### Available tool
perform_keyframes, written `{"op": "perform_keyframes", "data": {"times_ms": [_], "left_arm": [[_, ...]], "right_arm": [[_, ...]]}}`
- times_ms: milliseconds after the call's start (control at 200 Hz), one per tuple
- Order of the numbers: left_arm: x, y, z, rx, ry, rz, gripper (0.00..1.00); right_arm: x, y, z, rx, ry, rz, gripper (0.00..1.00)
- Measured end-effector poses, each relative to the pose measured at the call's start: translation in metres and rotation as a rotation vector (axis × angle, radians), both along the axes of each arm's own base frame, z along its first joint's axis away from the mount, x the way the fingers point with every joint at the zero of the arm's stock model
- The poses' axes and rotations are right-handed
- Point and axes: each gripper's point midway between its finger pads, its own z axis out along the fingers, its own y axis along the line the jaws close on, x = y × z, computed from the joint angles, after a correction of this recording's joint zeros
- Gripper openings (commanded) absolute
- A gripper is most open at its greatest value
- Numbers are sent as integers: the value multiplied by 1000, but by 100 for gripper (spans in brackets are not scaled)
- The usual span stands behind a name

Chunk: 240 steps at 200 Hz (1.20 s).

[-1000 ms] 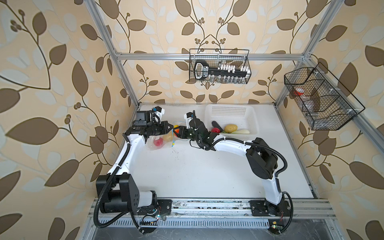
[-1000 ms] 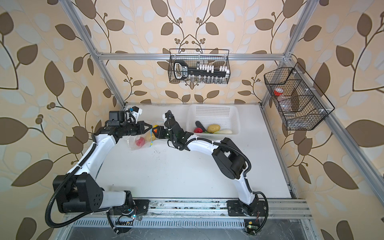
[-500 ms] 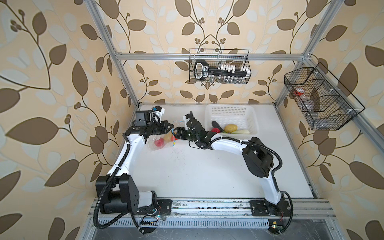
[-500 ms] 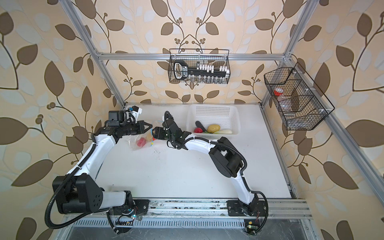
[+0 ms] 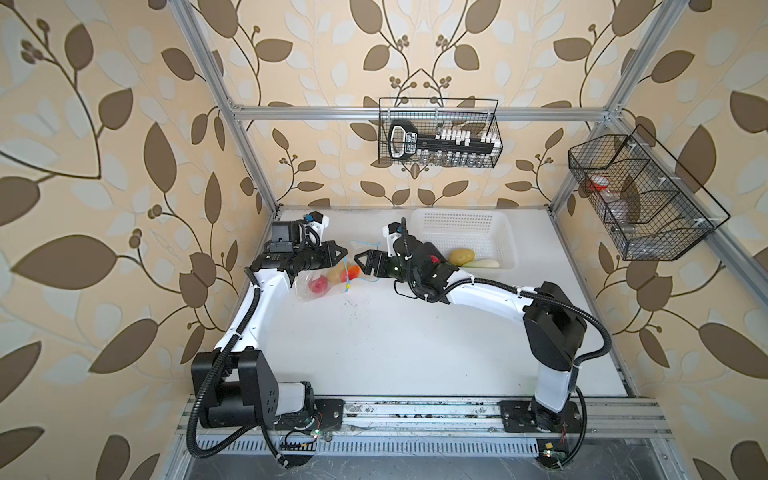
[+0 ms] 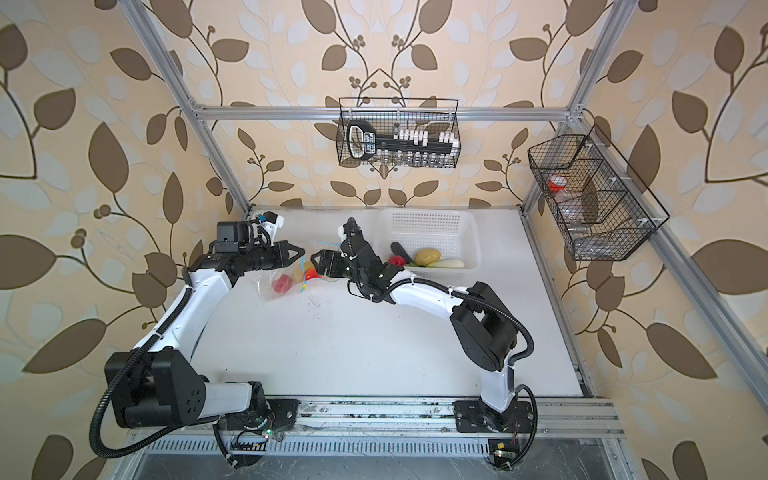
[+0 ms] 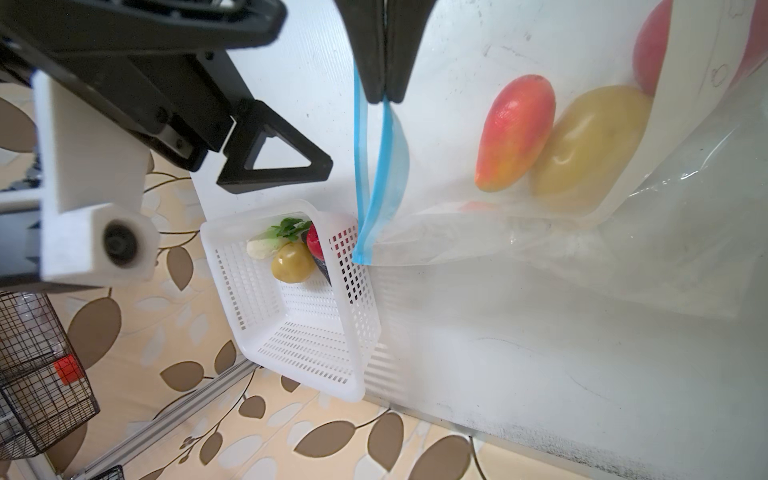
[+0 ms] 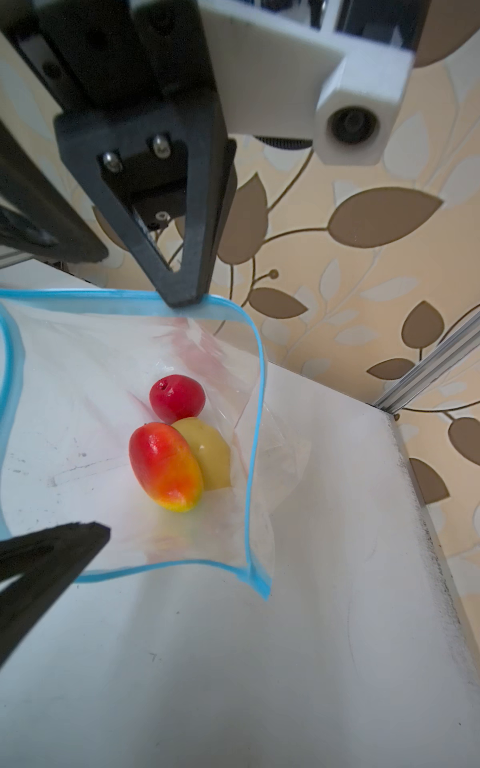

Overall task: Place the food in the zip-top bag and seal the zipper
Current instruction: 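Withdraw the right gripper toward the basket while left gripper holds zipper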

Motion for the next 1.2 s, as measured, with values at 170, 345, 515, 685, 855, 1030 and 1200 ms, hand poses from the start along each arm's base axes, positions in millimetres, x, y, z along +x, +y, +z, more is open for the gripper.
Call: {"op": "perform_keyframes", "data": {"times_ms": [170, 345, 515, 685, 855, 1030, 1200], "left_arm": [[0, 0, -1, -2, -1, 1, 0], [1, 1, 0, -2, -5, 5, 0], [0, 5, -2, -2, -3, 14, 0], [0, 5, -3, -2, -2, 14, 0], [0, 4, -3, -2, -2, 13, 0], [0, 4, -3, -7, 1, 13, 0], [-1, 3, -2, -24, 11, 17, 0]], "right_arm": [[0, -1, 3, -11, -19, 2, 100], [1, -5, -3, -41, -16, -8, 100], [3, -19, -19, -120, 33, -45, 100], [10, -34, -29, -180, 52, -107, 100], [14, -56, -30, -234, 68, -192, 100], [20, -81, -3, -202, 57, -293, 100], [36, -112, 20, -129, 64, -365, 100]]}}
